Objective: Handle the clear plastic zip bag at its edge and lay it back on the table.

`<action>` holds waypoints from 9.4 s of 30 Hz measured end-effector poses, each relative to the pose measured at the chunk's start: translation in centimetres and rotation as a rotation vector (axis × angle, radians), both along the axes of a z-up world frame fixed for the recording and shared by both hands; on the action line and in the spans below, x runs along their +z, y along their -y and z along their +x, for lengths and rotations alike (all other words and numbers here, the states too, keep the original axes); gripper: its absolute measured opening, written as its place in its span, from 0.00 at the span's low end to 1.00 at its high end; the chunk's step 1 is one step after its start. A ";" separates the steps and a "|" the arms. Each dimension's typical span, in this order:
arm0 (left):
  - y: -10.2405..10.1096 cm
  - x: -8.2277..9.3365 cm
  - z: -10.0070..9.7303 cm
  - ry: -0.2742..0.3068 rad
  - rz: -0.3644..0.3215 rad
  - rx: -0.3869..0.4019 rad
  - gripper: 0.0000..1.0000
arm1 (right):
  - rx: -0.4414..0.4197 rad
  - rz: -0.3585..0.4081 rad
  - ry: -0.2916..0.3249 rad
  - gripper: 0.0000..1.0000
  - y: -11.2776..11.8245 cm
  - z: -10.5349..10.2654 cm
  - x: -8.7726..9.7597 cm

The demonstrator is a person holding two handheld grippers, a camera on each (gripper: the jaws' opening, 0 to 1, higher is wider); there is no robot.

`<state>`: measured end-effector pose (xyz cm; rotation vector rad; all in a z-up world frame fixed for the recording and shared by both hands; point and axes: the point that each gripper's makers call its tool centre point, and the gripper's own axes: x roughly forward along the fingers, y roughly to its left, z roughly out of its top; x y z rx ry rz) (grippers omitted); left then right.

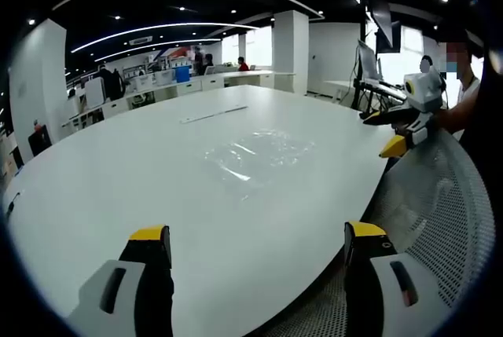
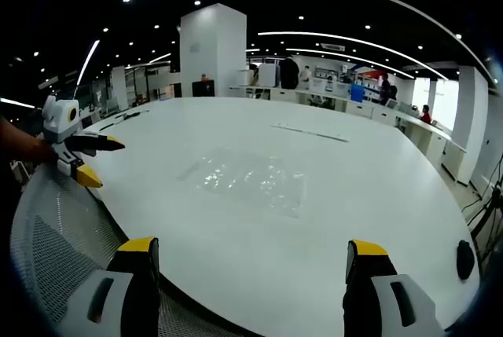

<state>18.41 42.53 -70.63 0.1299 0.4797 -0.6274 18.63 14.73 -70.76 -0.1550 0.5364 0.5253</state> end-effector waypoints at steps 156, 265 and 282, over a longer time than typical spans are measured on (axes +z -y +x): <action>1.4 0.4 -0.8 -0.023 0.053 -0.040 0.87 | -0.098 -0.004 -0.099 0.52 1.8 10.9 -3.2; 1.5 0.5 -0.8 -0.045 0.013 -0.037 0.84 | -0.082 -0.138 -0.014 0.00 -0.2 15.2 -2.0; 1.4 1.1 -0.5 -0.044 0.014 -0.052 0.81 | -0.016 -0.162 0.069 0.00 -1.2 14.7 1.0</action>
